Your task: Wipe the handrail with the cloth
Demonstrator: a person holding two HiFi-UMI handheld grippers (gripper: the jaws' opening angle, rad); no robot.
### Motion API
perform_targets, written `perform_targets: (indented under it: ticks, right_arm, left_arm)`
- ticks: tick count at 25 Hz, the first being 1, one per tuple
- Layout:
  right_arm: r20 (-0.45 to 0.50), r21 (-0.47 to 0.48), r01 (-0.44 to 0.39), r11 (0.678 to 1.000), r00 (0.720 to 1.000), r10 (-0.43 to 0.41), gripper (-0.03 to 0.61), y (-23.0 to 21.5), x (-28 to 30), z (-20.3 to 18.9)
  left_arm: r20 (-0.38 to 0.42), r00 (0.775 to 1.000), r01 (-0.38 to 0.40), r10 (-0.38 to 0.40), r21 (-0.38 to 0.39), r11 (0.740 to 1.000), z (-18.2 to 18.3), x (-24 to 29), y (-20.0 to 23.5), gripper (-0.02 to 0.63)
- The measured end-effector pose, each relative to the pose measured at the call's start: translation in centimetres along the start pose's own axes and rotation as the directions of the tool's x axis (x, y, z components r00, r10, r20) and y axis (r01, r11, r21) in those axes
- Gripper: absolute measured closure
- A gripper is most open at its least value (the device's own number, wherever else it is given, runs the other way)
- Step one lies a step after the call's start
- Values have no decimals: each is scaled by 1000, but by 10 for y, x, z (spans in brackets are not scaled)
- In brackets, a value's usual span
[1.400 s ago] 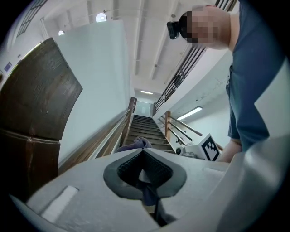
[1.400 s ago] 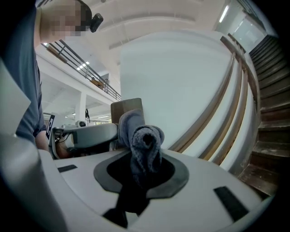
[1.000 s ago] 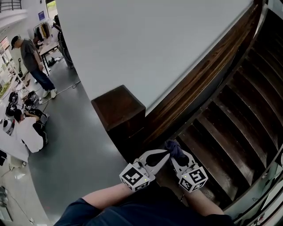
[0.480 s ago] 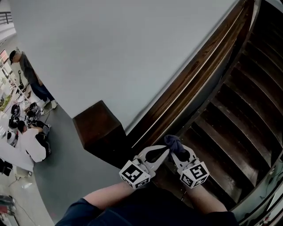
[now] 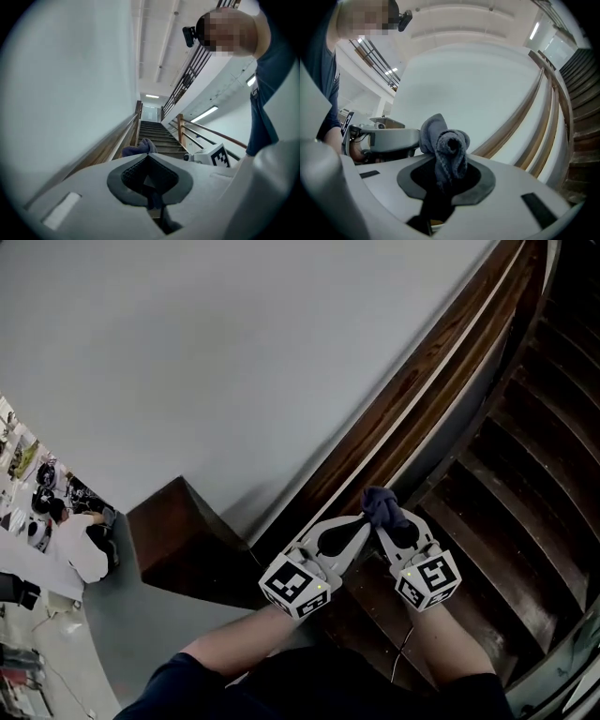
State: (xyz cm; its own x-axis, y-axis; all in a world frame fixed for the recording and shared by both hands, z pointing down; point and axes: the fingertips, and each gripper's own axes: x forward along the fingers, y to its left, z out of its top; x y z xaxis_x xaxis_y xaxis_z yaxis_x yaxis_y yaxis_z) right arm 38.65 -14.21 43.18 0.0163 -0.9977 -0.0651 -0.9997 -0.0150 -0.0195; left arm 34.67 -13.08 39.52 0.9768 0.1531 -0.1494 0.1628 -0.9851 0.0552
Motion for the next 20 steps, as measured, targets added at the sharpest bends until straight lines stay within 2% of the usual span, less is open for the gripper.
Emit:
perform_targets:
  ticks: [4, 12, 20]
  right_arm:
    - [25, -58, -6, 998, 1000, 7, 485, -37, 25, 18]
    - [54, -158, 48, 986, 998, -40, 485, -109, 83, 68]
    - [48, -278, 72, 958, 997, -61, 485, -167, 140, 113]
  left_arm:
    - [8, 999, -34, 34, 4, 999, 3, 22, 24, 612]
    - [28, 996, -83, 82, 9, 997, 25, 66, 80, 612]
    - [38, 993, -110, 109, 0, 994, 33, 100, 102, 612]
